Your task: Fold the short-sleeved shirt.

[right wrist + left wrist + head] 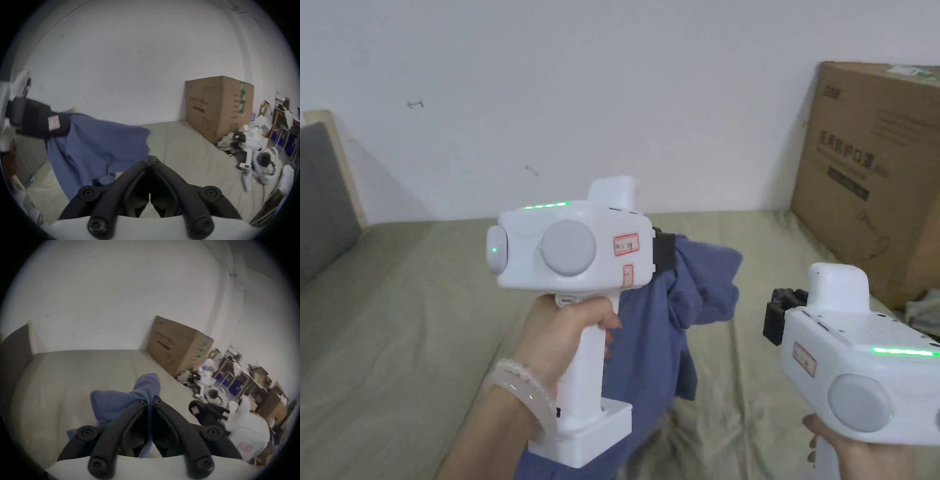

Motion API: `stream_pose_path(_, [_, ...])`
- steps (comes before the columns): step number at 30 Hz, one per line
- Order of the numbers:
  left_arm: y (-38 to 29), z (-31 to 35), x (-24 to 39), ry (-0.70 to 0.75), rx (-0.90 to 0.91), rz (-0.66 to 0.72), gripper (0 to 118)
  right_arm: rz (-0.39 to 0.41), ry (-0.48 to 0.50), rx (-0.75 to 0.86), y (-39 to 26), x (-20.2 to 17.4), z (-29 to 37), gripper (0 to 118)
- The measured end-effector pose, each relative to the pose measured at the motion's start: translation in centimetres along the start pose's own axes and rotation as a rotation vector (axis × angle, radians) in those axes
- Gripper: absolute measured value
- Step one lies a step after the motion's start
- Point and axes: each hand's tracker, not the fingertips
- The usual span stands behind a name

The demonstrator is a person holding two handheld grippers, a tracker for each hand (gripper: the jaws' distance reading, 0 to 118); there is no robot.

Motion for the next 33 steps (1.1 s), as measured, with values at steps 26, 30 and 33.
stream_pose_path(26, [-16.9, -3.7, -5.3, 0.200, -0.298, 0.116, 107, -0.023, -0.043, -0.260, -8.3, 1.9, -2.3, 0])
stream_pose_path(30, [-17.2, 1.1, -10.0, 0.251, -0.285, 0.178, 14, -0.019, -0.005, -0.267, -8.7, 0.0, -2.3, 1])
stream_pose_path(33, [-19.8, 3.1, -12.4, 0.371, -0.343, 0.138, 0, -0.014, 0.018, -0.282, -9.5, -1.3, -2.3, 1])
